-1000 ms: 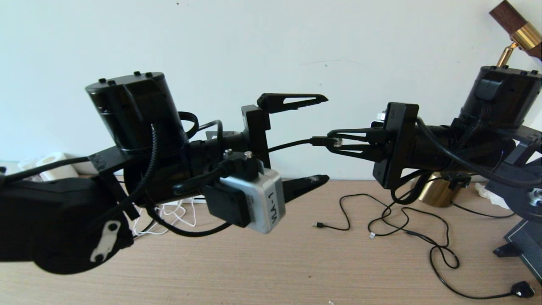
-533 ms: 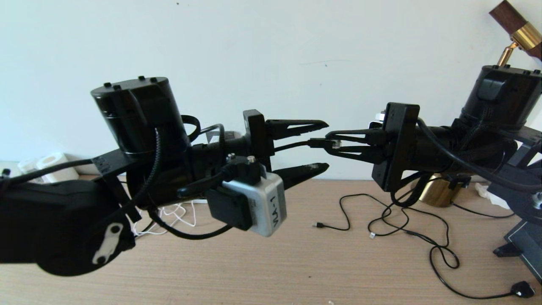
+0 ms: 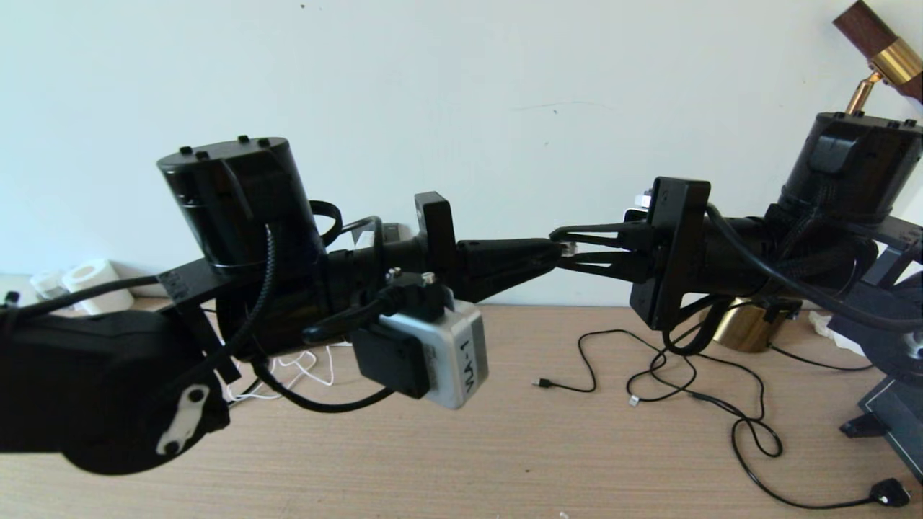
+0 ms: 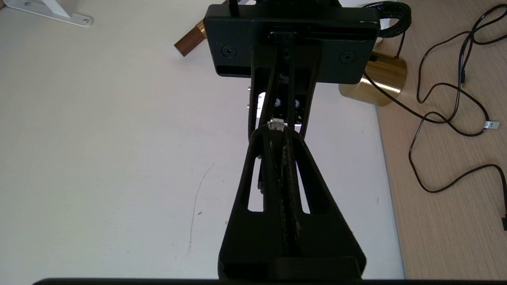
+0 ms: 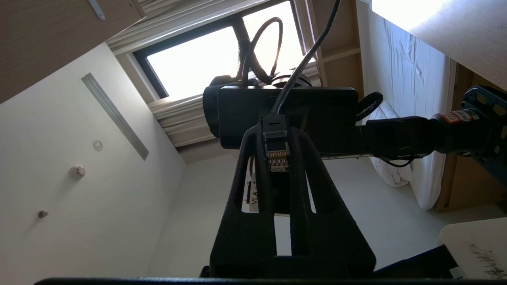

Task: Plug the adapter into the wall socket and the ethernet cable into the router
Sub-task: Hand it to the other hand

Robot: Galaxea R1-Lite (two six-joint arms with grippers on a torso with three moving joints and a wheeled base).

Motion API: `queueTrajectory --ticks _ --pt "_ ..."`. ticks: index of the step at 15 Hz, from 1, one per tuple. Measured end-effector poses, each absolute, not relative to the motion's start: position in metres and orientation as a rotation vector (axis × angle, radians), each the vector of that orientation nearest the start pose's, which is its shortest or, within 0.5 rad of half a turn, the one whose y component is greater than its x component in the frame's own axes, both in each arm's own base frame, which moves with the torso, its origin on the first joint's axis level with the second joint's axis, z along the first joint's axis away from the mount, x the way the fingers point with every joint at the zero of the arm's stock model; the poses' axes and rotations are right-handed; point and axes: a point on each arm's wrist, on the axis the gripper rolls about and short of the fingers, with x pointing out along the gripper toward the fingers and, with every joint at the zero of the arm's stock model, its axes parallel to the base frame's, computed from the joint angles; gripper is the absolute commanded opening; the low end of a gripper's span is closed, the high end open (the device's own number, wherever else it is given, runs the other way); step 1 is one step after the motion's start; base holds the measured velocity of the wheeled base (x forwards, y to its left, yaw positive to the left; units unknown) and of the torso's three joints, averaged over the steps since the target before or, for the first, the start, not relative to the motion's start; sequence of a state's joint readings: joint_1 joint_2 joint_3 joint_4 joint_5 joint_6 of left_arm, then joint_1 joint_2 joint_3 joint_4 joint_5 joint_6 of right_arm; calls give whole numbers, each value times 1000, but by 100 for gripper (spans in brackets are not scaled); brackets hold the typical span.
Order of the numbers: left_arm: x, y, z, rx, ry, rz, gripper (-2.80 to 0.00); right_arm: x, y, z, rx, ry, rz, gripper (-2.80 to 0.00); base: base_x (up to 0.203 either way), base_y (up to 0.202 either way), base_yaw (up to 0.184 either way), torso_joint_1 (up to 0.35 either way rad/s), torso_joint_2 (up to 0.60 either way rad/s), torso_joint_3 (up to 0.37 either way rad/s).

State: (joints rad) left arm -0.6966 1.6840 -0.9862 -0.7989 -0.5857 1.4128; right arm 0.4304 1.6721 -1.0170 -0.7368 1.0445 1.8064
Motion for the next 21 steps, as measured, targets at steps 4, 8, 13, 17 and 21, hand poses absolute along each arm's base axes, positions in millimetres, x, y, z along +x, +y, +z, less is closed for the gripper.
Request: queueTrajectory --ticks 4,8,13,17,21 --pt "232 -211 254 1194 -985 -972 -280 270 145 259 1405 1235 1096 -280 0 0 0 0 0 0" --pt "231 -209 257 1194 -992 -964 0 270 145 260 1405 1232 1098 -280 0 0 0 0 0 0" --pt "228 -205 258 1194 -990 -963 0 267 145 261 1403 1232 1102 -280 0 0 0 0 0 0" --pt "228 -204 258 1195 -989 -958 0 263 143 262 1400 1229 1106 -280 0 0 0 0 0 0" --pt "228 -203 259 1195 -991 -955 0 261 142 261 1401 1233 1103 -280 0 0 0 0 0 0"
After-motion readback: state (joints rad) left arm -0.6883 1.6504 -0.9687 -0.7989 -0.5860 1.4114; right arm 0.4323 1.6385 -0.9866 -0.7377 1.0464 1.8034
